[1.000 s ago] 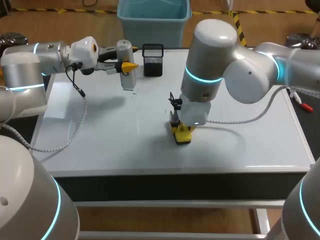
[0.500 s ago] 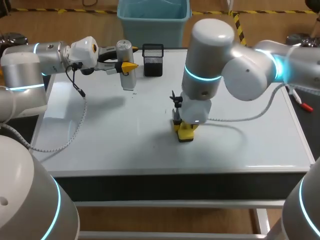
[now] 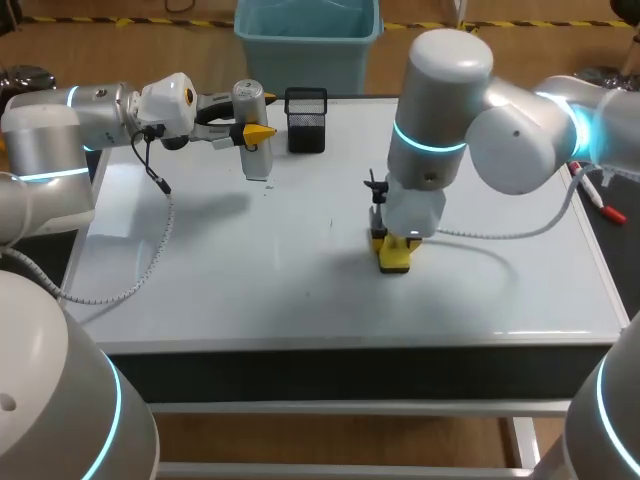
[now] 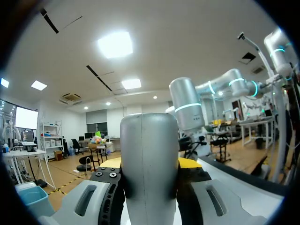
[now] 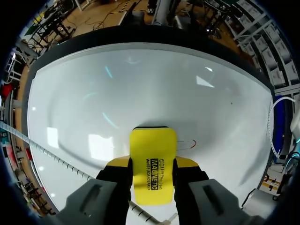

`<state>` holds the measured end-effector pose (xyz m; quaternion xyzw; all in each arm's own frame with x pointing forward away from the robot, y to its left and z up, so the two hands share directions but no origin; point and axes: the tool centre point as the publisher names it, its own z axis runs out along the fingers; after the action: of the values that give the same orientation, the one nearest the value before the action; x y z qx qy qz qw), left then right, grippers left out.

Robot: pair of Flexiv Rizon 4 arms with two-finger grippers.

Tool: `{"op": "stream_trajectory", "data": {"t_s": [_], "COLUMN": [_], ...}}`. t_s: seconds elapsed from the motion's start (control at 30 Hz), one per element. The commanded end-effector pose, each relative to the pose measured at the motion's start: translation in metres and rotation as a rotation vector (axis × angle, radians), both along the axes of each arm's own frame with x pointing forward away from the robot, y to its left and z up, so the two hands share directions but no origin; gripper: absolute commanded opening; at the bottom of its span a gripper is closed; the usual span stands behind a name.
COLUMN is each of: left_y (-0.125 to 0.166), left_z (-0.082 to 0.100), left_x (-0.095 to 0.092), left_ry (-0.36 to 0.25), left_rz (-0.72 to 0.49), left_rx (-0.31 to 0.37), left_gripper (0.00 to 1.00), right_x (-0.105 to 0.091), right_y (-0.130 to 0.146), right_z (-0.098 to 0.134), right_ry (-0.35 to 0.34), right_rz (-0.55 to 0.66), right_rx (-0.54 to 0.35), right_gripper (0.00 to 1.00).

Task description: Pick up the inspection probe, press it on each red-marked spot on the whiteboard one by one, put down the probe, pick up the eraser, and wipe off all the red marks.

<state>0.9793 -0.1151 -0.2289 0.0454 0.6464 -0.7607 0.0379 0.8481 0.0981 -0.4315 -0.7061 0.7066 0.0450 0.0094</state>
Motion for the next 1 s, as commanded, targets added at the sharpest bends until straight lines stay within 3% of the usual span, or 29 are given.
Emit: {"op": "stream_trajectory", "data": {"t_s": [0.03, 0.17, 0.37, 0.47, 0.73, 1.0], "left_y": [0.000, 0.000, 0.000, 0.000, 0.000, 0.000], "left_z": [0.001, 0.001, 0.001, 0.001, 0.001, 0.001], "left_x": [0.001, 0.001, 0.001, 0.001, 0.001, 0.001], "left_ry": [0.001, 0.001, 0.001, 0.001, 0.001, 0.001], "left_rz": [-0.003, -0.003, -0.003, -0.003, -0.003, -0.003], "left_rx": [0.001, 0.001, 0.001, 0.001, 0.001, 0.001], "left_gripper": [0.00, 0.00, 0.00, 0.00, 0.00, 0.00], "right_x": [0.001, 0.003, -0.001, 0.000, -0.001, -0.012], "right_y": [-0.011, -0.013, 0.000, 0.007, 0.017, 0.052], "right_z": [-0.008, -0.001, 0.042, 0.049, 0.052, 0.039], "right_ry": [-0.008, -0.019, -0.112, -0.124, -0.110, -0.080], "right_rz": [-0.005, -0.020, -0.006, 0.013, 0.002, 0.019], "right_rx": [-0.001, -0.005, 0.037, 0.054, 0.075, 0.045], "right_gripper": [0.00, 0.00, 0.00, 0.00, 0.00, 0.00]}}
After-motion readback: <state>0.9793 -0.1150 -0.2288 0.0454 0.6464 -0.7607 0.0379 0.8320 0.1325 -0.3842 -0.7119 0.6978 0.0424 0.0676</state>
